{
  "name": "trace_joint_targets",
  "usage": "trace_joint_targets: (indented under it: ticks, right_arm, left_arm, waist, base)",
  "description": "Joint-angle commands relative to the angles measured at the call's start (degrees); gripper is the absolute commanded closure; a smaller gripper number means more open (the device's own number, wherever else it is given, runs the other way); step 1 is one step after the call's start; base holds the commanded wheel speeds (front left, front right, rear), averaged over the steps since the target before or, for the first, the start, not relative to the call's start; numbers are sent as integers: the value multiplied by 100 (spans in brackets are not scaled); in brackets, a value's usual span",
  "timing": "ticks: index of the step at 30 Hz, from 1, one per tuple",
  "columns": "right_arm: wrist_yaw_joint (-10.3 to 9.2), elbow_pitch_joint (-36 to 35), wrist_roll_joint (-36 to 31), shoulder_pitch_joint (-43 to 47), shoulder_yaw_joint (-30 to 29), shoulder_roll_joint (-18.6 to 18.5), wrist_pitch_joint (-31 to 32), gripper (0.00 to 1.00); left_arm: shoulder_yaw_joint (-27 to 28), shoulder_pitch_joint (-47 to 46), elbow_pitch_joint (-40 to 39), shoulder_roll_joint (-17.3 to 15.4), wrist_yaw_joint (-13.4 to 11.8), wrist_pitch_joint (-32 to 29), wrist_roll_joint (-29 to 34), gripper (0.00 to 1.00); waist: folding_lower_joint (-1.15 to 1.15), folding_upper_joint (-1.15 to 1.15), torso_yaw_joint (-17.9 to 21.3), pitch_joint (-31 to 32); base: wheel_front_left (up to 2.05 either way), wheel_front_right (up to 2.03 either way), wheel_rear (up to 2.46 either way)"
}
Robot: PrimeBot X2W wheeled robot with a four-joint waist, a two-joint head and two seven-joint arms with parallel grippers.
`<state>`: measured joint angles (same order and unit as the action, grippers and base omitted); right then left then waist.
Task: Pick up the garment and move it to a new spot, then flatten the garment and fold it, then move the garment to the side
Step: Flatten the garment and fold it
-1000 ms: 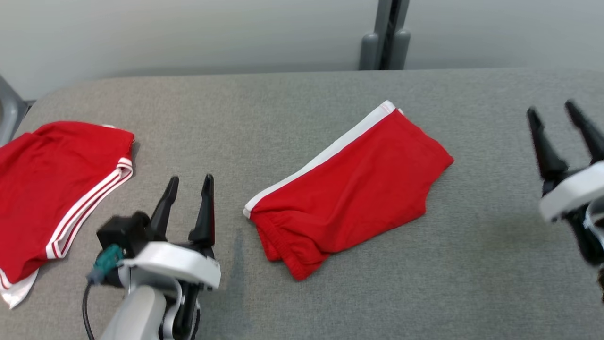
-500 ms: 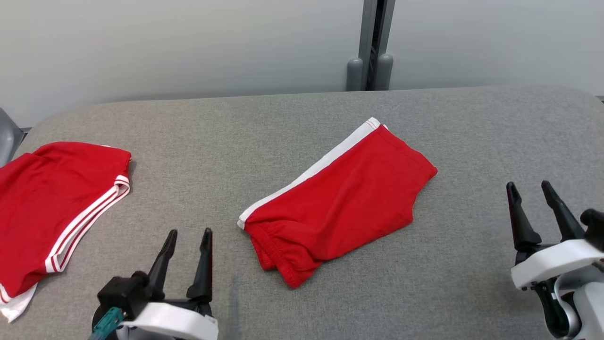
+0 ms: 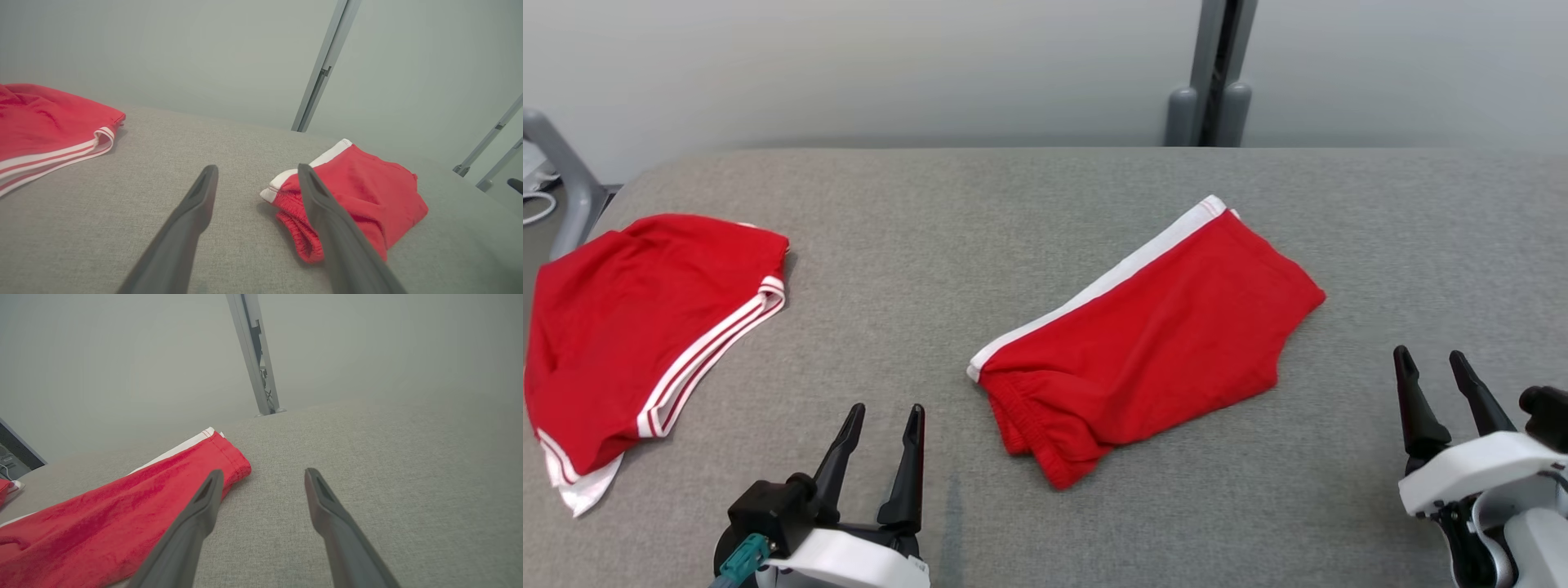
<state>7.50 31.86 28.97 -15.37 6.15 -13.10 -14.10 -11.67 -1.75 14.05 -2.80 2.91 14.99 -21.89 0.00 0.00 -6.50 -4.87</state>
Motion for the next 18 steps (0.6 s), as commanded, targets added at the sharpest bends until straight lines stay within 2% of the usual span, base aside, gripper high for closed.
trace_joint_targets:
  ticks: [1,6,12,18]
  right_arm:
    - [-2,51,83,-143,16,-53,49,0]
    - [-2,465,998,-499,-102,66,547,0]
    - [-2,968,2017,-921,-251,4,1287,0]
    - [-1,1530,2512,-1308,-273,-150,1908,0]
  left_arm:
    - [-18,-107,-7,-24,-53,22,-53,0]
    - [-187,-189,-23,-21,-103,22,-64,0]
    - [-336,-237,-50,-21,-185,22,-128,0]
    - [-430,-290,-122,-20,-246,22,-192,0]
  waist:
    - [0,0,-120,-92]
    - [0,0,-453,-291]
    - [0,0,-874,-465]
    - [0,0,-1196,-623]
  base:
    - [0,0,0]
    - [0,0,0]
    - [0,0,0]
    - [0,0,0]
